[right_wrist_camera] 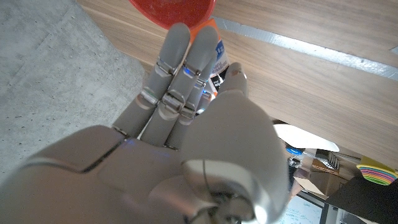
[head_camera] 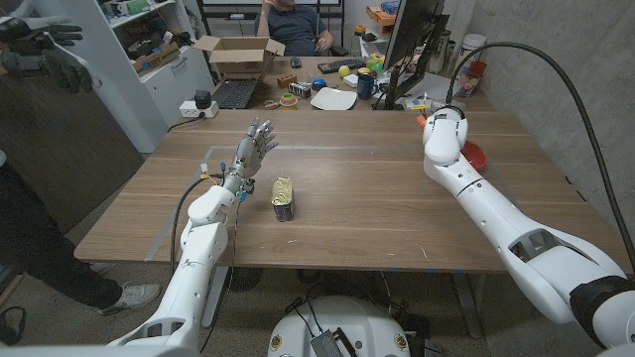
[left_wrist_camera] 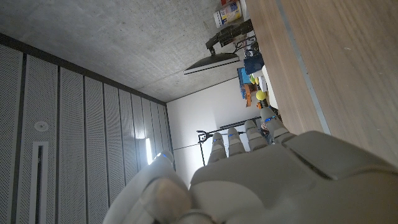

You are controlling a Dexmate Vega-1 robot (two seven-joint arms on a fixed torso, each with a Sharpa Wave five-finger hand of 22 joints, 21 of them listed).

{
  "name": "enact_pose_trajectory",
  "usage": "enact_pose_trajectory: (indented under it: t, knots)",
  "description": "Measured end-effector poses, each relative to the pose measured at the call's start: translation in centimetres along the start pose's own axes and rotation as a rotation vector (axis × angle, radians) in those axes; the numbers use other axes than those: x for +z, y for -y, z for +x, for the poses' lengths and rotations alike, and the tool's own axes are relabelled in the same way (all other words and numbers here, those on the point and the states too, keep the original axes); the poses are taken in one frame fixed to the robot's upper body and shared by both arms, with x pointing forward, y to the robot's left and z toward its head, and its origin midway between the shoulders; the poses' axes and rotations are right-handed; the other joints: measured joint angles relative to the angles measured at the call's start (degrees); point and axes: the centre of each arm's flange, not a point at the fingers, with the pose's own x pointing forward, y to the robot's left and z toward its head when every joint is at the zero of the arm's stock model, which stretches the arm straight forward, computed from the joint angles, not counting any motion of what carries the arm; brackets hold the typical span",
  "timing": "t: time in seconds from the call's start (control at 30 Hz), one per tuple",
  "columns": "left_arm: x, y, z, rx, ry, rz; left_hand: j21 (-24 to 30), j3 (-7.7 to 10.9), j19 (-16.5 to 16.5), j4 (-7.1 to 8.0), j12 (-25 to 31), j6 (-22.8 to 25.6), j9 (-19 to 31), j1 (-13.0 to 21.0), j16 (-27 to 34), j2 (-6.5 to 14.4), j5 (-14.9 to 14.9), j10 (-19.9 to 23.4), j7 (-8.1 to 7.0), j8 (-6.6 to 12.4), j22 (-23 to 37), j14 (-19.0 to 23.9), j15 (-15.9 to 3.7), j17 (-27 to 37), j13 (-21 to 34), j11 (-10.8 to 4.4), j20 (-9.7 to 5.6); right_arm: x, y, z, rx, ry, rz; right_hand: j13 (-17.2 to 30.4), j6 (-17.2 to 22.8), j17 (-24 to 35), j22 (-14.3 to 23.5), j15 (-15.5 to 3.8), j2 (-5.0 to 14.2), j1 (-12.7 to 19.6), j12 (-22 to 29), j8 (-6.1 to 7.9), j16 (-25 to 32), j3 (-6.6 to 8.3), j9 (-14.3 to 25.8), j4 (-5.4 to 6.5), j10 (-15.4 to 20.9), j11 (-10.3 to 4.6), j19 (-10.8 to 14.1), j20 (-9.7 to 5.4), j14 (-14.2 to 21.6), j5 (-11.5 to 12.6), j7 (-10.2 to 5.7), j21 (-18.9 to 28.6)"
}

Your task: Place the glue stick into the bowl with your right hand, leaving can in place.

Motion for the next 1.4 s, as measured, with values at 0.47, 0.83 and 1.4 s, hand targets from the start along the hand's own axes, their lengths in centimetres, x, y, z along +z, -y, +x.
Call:
enact_pose_trajectory:
  t: [0.47,0.83,1.4]
  knots:
    - [0.0,0.1,0.0,-0.004,0.0,0.001,-0.34,-0.23,0.0,0.23,0.0,0.0,0.0,0.0,-0.23,0.0,0.0,0.0,0.0,0.0,0.0,0.0,0.0,0.0,0.0,0.0,-0.01,-2.1,-0.8,1.1,0.031,-0.079,0.002,-0.01,0.0,0.0,-0.23,0.0,0.24,0.94,0.0,0.0,0.0,-0.49,0.0,0.33,0.52,0.1,0.0,0.0,0.0,0.13,0.0,0.56]
    - [0.1,0.1,0.0,-0.006,0.001,0.002,-0.38,-0.4,-0.01,0.07,0.0,0.0,0.0,0.0,-0.23,0.0,0.39,0.0,0.0,0.0,0.0,0.0,0.0,0.0,0.0,0.0,-0.01,-4.4,-1.8,1.9,0.057,-0.165,0.008,0.27,0.0,-0.01,-0.26,0.0,0.25,0.94,0.0,-0.08,0.0,-0.86,0.0,0.56,0.52,0.1,0.0,0.0,0.0,0.13,0.0,0.78]
    - [0.1,0.1,0.0,-0.008,0.0,0.003,-0.78,-0.77,-0.01,0.16,0.0,0.0,0.0,-0.23,-0.23,0.23,0.39,0.0,0.0,0.0,0.0,0.0,0.0,0.0,0.0,0.0,-0.01,-6.1,-2.9,2.6,0.091,-0.224,-0.001,0.27,0.0,0.25,-0.51,0.0,0.24,0.94,0.0,-0.55,0.0,-1.24,0.0,0.99,0.95,0.3,0.01,0.0,0.0,0.1,0.0,1.45]
